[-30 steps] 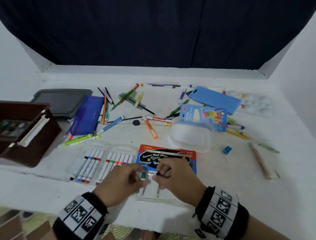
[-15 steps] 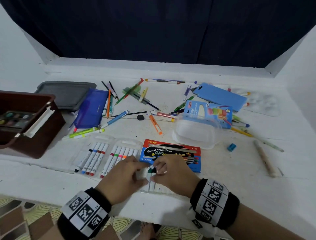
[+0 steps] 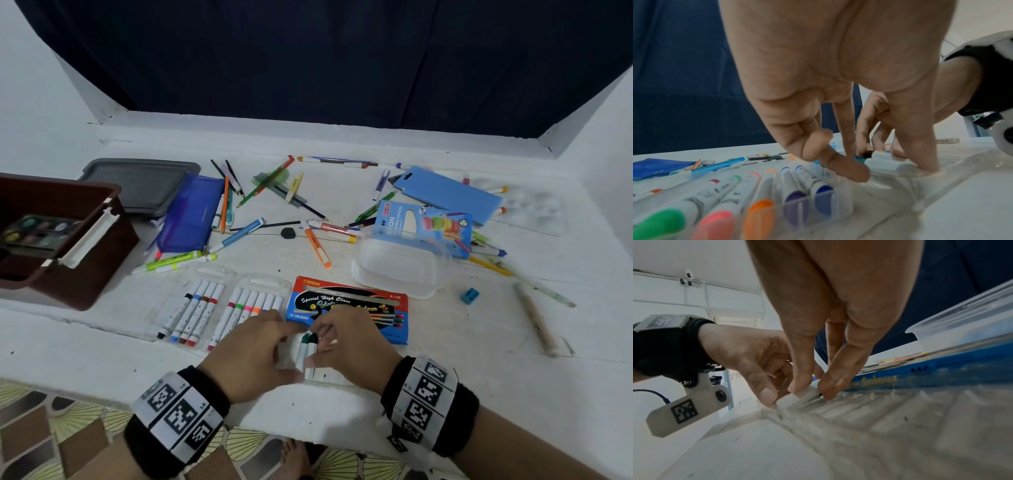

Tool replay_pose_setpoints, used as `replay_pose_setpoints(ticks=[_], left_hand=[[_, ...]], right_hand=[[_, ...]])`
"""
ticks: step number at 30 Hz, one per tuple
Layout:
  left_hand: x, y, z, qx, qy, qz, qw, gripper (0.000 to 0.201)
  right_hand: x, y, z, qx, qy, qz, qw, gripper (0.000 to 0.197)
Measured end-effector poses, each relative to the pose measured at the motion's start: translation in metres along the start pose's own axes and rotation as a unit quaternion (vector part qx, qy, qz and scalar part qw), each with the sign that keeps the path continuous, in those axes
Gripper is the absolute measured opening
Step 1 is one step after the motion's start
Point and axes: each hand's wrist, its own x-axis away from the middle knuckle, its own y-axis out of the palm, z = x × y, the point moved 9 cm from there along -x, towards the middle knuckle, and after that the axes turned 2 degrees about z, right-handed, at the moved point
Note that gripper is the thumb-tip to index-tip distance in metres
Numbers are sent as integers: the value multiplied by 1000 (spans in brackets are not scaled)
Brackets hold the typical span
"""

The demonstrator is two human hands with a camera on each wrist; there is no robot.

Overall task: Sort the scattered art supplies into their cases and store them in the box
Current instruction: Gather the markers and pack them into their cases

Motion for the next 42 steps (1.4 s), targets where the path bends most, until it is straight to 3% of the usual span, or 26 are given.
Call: replay_pose_setpoints(ticks=[7,12,14,18,27,31,42], left_hand=[[2,0,3,-6,9,-18,1000,63],[0,-4,3,-13,17,-15,1000,44],[1,-4,3,-10,19,-10,1000,40],[2,-4,2,-9,12,-2,1000,43],[3,-4,-1,-28,-16,17,999,47],[3,-5,1,-79,-16,16,997,49],[-1,-6,3,-82,-2,17,996,52]], right_hand=[[0,-2,3,-3,-2,1,1000,44],[-1,-1,-3,32,-23,-3,999,32],[-1,1,-5,48,-22,-7,999,36],[-2,3,-8,71,-27,-3,997,50],[-3,10,-15,96,-42,4,994,37],[-1,16,-16,122,-45,-11,991,44],[-6,24,-14,187,-38,-40,981,49]])
